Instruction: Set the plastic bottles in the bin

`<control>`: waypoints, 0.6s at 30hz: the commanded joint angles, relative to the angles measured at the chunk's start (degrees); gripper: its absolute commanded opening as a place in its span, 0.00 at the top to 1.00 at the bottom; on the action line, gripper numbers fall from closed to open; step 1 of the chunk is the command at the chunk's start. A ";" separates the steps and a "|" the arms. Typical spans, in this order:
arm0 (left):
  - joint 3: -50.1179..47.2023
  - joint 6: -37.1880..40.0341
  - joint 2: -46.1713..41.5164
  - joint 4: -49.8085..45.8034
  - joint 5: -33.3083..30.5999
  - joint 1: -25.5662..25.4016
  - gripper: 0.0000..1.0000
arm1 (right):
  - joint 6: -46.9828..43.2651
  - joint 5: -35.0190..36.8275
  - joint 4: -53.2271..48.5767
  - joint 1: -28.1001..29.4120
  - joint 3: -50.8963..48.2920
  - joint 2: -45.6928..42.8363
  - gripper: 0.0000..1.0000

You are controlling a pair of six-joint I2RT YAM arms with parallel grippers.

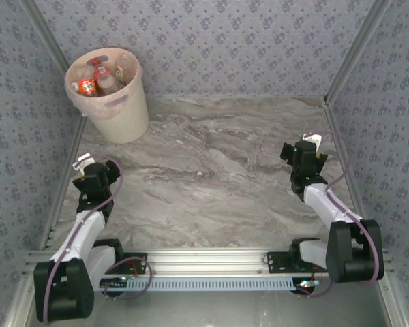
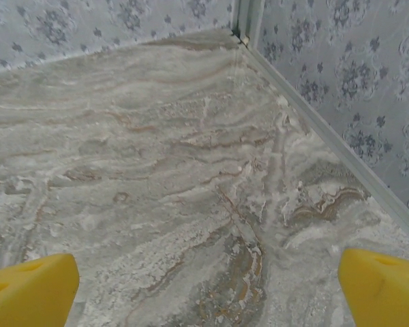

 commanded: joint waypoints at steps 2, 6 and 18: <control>-1.04 5.03 5.34 12.26 0.55 0.35 0.02 | -0.91 -4.68 5.91 -2.05 -1.89 2.55 0.00; -1.60 9.41 12.18 20.77 6.71 0.39 0.02 | -2.99 -9.45 11.52 -3.15 -3.86 5.17 0.00; 2.61 19.51 34.59 39.15 15.00 -5.55 0.02 | -6.65 -14.69 21.88 -4.59 -7.05 9.34 0.00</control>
